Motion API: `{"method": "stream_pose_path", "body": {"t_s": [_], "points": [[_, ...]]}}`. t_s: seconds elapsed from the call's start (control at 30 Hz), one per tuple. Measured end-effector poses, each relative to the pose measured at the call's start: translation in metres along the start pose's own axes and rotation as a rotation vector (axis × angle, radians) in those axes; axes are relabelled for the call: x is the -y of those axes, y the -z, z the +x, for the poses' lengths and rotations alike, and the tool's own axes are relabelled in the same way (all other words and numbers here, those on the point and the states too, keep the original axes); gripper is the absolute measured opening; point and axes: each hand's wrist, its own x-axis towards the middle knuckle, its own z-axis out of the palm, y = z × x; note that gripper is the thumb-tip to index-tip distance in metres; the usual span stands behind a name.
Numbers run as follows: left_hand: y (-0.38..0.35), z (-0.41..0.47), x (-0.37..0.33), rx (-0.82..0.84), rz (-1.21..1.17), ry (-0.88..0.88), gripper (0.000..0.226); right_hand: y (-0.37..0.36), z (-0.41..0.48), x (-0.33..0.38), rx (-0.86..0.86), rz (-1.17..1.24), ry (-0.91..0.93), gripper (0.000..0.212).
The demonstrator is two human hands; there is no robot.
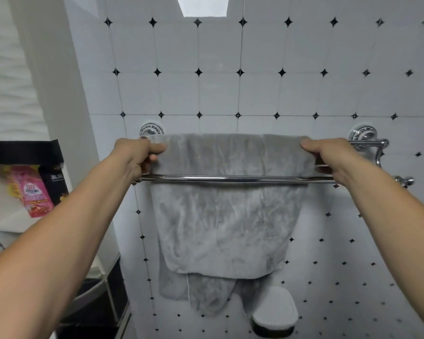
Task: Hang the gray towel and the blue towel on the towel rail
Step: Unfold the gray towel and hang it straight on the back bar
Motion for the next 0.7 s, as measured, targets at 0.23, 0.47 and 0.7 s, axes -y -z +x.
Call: {"method": "stream_pose_path", "body": {"t_s": [0.23,0.47,0.7], "points": [[0.024,-0.013,0.010,0.209,0.312,-0.048,0.039,0.052,-0.019,-0.003,-0.023,-0.127,-0.006,0.010],[-0.004,-0.023,-0.007,0.384,0.338,-0.150,0.025,0.037,-0.017,0.006,-0.069,-0.224,0.126,0.038],[-0.028,-0.012,-0.007,0.464,-0.002,0.106,0.052,0.007,-0.010,0.018,-0.277,-1.079,0.308,0.036]]}}
